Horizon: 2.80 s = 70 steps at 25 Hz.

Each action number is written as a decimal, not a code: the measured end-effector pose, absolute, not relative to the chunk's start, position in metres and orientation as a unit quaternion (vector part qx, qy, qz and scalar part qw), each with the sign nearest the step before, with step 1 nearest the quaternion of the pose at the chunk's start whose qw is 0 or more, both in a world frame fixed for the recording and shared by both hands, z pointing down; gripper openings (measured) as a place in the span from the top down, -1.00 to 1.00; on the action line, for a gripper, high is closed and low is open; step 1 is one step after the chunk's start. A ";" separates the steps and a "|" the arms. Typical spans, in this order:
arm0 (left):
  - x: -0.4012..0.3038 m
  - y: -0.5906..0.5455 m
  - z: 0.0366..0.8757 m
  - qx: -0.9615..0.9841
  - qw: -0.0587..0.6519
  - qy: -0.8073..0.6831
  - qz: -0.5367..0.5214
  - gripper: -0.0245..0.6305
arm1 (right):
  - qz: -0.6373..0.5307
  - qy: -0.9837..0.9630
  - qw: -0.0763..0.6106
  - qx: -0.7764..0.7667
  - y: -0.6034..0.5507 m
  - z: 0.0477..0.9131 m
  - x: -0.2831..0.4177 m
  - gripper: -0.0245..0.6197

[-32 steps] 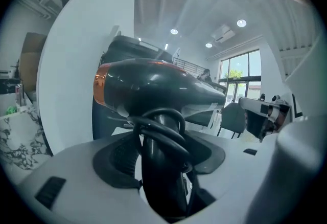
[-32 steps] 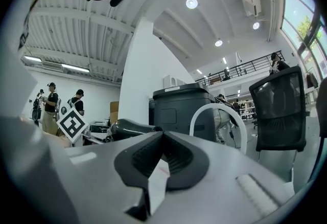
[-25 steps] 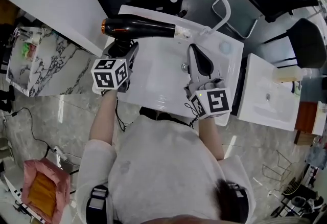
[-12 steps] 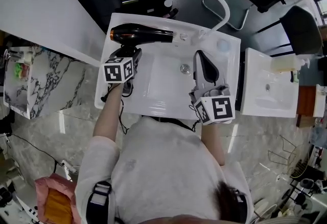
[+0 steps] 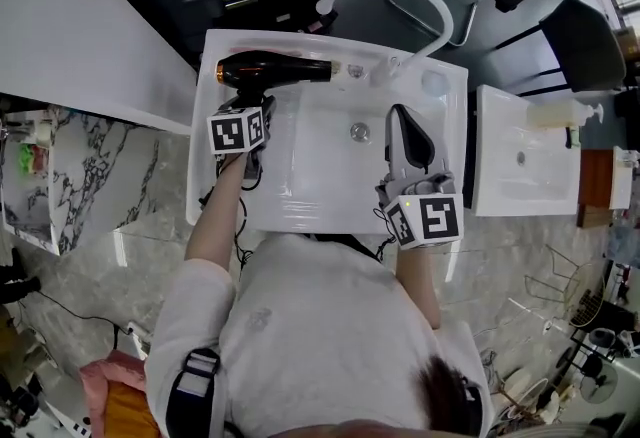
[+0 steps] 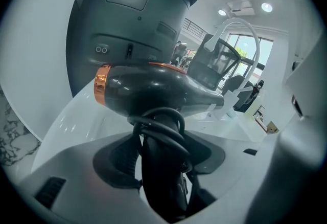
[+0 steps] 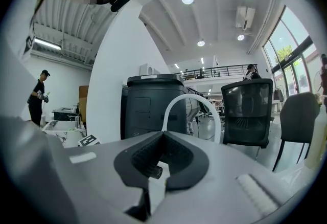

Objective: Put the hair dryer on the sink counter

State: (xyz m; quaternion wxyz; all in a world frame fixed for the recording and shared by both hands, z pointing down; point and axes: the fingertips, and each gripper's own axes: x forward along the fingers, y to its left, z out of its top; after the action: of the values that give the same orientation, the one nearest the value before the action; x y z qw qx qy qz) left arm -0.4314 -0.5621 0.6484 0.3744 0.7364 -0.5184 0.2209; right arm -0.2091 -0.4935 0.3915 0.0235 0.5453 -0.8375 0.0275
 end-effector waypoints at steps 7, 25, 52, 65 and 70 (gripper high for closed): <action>-0.432 -0.570 0.665 0.727 0.376 -0.522 0.240 0.13 | 0.032 -0.830 0.034 0.556 -0.499 0.397 -0.207 0.89; -0.430 -0.579 0.677 0.736 0.352 -0.523 0.246 0.13 | 0.034 -0.827 0.043 0.559 -0.498 0.402 -0.212 0.89; -0.456 -0.530 0.538 0.752 0.221 -0.609 0.123 0.78 | 0.020 -0.881 0.009 0.473 -0.481 0.382 -0.244 0.89; -0.455 -0.478 0.437 0.748 0.132 -0.650 0.043 0.90 | 0.007 -0.904 -0.013 0.427 -0.464 0.366 -0.246 0.89; -0.452 -0.456 0.403 0.745 0.097 -0.660 0.020 0.90 | 0.002 -0.910 -0.019 0.414 -0.459 0.359 -0.244 0.89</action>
State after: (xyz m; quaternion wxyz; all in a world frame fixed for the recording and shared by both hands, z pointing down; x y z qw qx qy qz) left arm -0.4516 -0.4557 0.4029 0.0973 0.7447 -0.6600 0.0203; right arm -0.2440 -0.4593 0.3587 -0.0194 0.4142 -0.9100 0.0019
